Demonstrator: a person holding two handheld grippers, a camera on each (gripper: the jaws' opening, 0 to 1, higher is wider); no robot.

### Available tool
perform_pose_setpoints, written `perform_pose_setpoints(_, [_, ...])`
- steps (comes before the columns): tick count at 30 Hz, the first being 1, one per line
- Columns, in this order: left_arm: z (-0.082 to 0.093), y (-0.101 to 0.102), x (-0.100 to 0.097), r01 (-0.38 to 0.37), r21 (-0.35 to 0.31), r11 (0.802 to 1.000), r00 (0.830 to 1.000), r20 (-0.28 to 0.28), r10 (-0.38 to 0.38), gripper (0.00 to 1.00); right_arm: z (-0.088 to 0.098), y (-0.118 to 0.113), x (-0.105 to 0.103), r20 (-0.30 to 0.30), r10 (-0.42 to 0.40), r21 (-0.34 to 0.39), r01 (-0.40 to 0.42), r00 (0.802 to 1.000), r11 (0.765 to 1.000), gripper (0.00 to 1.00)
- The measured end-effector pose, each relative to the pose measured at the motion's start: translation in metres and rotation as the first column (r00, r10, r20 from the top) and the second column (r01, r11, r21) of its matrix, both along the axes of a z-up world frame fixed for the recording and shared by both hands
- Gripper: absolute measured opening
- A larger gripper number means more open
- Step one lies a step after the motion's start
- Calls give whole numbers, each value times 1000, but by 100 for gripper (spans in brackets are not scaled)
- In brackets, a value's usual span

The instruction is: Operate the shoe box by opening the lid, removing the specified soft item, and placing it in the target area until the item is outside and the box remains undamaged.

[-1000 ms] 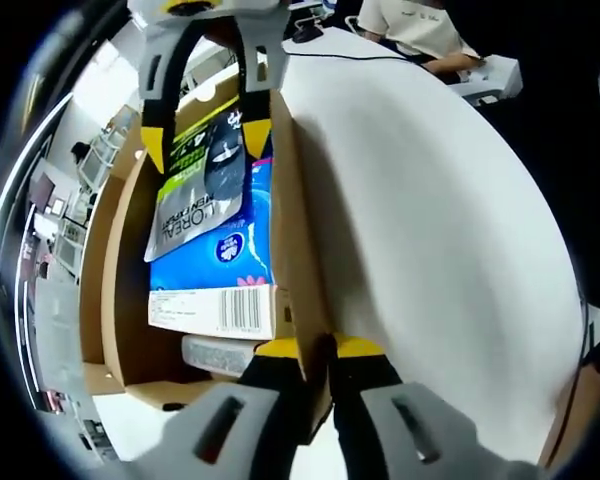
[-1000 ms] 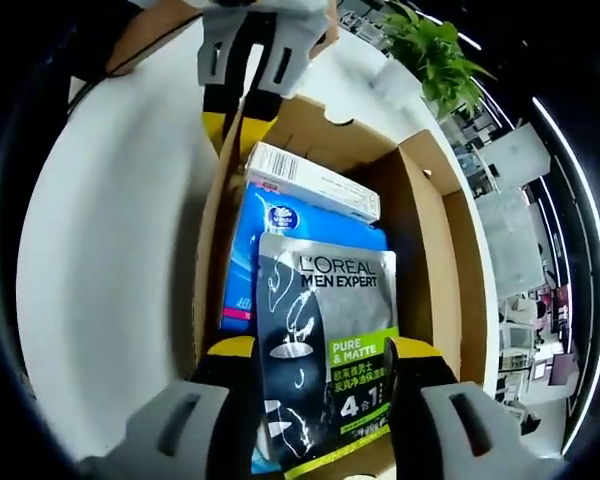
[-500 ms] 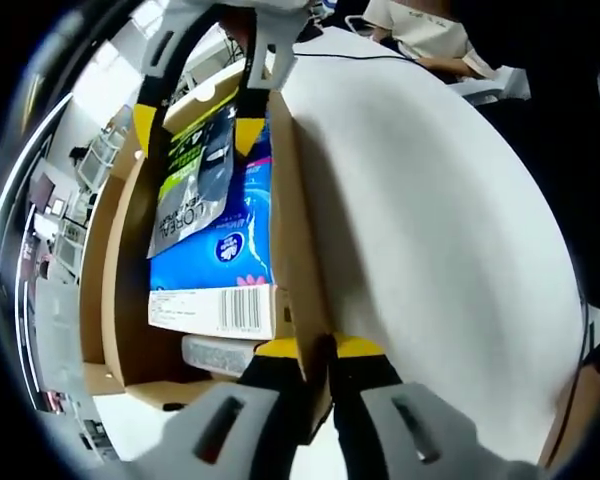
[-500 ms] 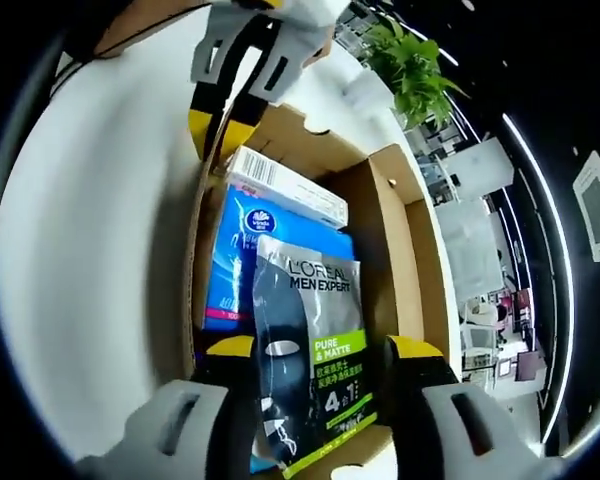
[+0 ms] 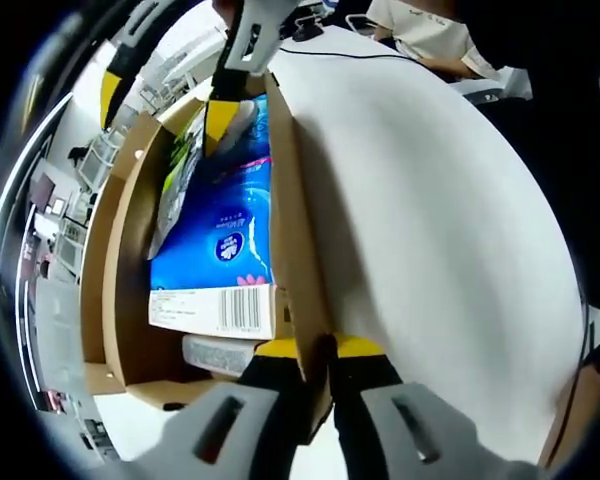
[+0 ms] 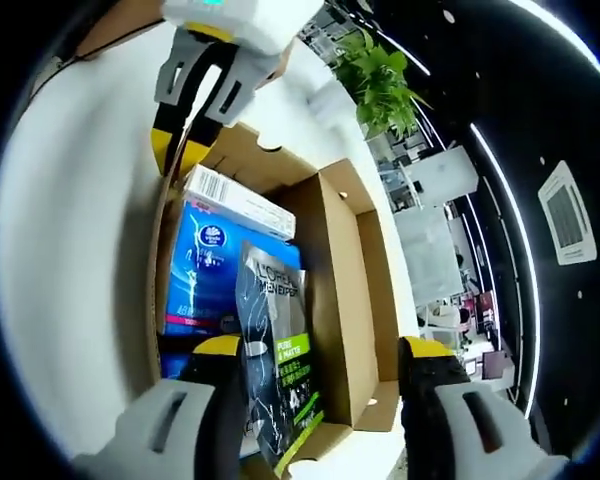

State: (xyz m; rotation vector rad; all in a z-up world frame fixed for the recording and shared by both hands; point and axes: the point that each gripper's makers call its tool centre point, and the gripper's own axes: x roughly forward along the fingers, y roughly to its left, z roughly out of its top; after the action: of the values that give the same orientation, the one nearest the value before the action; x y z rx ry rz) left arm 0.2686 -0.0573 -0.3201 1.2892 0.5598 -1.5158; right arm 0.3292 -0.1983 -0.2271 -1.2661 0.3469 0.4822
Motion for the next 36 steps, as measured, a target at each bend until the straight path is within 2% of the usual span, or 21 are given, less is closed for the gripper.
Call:
perform_pose_setpoints(2, [0,0,0,-1,0,1000,1000,0,1,7,1,0,0,13,3,-16,-3,1000,1000,63])
perform_pose_setpoints(6, [0,0,0,0,2,1000,1000,1,0,7,15,1,2,84,10,-63,-5,996,998,62])
perform_pose_setpoints(10, [0,0,0,-1,0,1000,1000,0,1,7,18,1,3,93,7,-76,1,996,997,62])
perform_pose_setpoints(15, [0,0,0,1,-1,1000,1000,0,-1,7,17,0,4,105,-4,-50,9,995,999,62])
perform_pose_setpoints(17, [0,0,0,2,-1,1000,1000,0,-2,7,22,1,5,146,13,-81,-1,989,997,62])
perform_pose_setpoints(19, [0,0,0,2,0,1000,1000,1,-2,7,26,0,5,182,34,-158,-5,983,987,61])
perform_pose_setpoints(21, [0,0,0,2,-1,1000,1000,0,-2,7,24,1,5,182,46,-174,-14,982,985,60])
perform_pose_setpoints(26, [0,0,0,1,-1,1000,1000,0,-1,7,19,-2,7,169,26,-157,0,985,988,61])
perform_pose_setpoints(29, [0,0,0,2,-1,1000,1000,1,-2,7,21,-6,9,195,30,-220,14,980,975,61])
perform_pose_setpoints(33, [0,0,1,0,-1,1000,1000,0,0,7,12,-8,12,168,12,-185,20,986,983,61])
perform_pose_setpoints(36, [0,0,2,0,-2,1000,1000,-1,0,7,12,-8,13,177,17,-191,17,984,981,60])
